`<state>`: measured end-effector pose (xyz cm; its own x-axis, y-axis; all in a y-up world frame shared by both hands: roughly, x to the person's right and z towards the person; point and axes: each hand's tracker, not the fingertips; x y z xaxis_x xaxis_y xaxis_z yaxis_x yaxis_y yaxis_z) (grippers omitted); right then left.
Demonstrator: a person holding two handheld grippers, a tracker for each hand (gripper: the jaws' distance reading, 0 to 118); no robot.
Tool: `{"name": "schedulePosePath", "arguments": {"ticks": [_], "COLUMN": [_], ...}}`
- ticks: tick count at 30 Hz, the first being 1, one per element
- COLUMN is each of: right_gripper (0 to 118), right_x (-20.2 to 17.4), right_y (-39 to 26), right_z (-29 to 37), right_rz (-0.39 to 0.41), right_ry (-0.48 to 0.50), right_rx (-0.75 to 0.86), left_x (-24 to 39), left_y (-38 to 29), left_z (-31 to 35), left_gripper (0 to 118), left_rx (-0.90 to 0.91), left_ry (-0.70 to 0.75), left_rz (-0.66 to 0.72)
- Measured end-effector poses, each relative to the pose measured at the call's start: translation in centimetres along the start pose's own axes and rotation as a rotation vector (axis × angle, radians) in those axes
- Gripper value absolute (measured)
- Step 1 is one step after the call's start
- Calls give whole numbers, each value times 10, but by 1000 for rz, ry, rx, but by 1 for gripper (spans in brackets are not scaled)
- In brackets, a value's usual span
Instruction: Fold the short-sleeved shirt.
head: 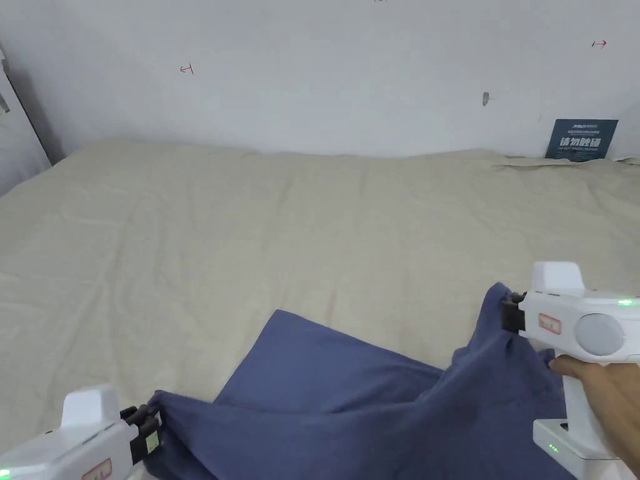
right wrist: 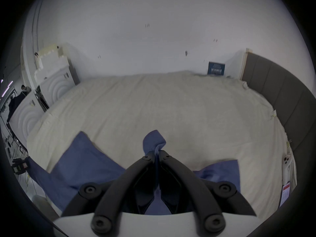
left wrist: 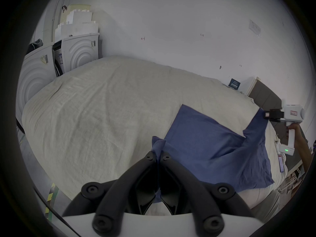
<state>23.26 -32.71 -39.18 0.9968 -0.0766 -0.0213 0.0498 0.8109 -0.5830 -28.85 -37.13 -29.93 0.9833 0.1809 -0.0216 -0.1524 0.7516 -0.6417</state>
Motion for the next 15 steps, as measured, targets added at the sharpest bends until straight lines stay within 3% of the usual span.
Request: {"name": "schedulePosePath", "arguments": {"ticks": [9,15], "right_gripper": [1,1], "right_x": [51,80], "right_y": [46,98], "right_z": [121,152], "right_rz": [-63,-63], "right_ry": [-57,-111], "right_rx": [271,375], "left_x": [19,65], "left_y": [66,141], "left_z": [14,12], "left_gripper": [0,0], "left_rx": [113,193], "left_ry": [-43,-90], "left_rz": [-19,-77]}}
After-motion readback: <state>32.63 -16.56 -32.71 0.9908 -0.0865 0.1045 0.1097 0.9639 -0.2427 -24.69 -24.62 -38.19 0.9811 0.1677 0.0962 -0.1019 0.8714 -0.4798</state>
